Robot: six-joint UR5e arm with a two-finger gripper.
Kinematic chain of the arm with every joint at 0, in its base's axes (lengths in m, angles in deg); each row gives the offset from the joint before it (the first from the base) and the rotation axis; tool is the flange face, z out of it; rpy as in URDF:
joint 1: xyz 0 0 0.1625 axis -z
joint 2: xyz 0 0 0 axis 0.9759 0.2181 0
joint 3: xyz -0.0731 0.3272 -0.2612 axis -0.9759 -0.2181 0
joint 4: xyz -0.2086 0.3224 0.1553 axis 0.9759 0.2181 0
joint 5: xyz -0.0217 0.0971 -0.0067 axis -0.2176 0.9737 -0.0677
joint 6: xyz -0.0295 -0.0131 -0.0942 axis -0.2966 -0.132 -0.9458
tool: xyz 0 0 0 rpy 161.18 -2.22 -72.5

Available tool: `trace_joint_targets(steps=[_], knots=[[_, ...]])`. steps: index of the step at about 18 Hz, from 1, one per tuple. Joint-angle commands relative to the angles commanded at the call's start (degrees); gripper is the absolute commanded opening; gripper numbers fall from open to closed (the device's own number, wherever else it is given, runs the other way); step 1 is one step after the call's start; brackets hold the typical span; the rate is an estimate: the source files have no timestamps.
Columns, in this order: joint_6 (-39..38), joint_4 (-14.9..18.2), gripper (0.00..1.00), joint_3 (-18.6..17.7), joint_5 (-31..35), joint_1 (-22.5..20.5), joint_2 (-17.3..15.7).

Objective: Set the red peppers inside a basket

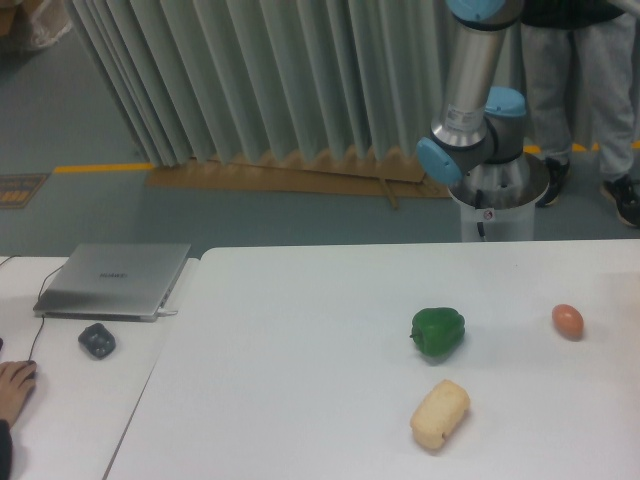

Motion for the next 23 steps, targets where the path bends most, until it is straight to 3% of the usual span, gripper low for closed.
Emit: trace_joint_targets(steps=[4, 5, 7, 9, 11, 14, 17, 18, 20, 21, 23], knots=[[1.4, -3.0, 0.38, -0.1, 0.0, -0.7, 2.5], [1.3, -3.0, 0.54, -0.1, -0.1, -0.8, 2.6], [1.2, -3.0, 0.75, -0.1, -0.3, -0.8, 2.7], [1.1, -3.0, 0.88, -0.1, -0.5, -0.9, 2.8], [1.0, -2.9, 0.98, 0.0, -0.8, -0.9, 2.8], [1.1, -2.6, 1.0, 1.1, -1.6, -1.7, 2.0], [-3.4, 0.9, 1.0, 2.4, -1.8, -1.4, -1.6], [-7.3, 3.7, 1.0, 2.1, -3.4, -1.1, -2.6], [-19.9, 9.1, 1.0, 1.9, -13.9, -0.8, -3.6], [-24.8, 10.4, 1.0, 1.8, -15.0, -0.4, -5.9], [-30.9, 14.0, 1.0, 2.3, -13.5, 5.5, -6.4]])
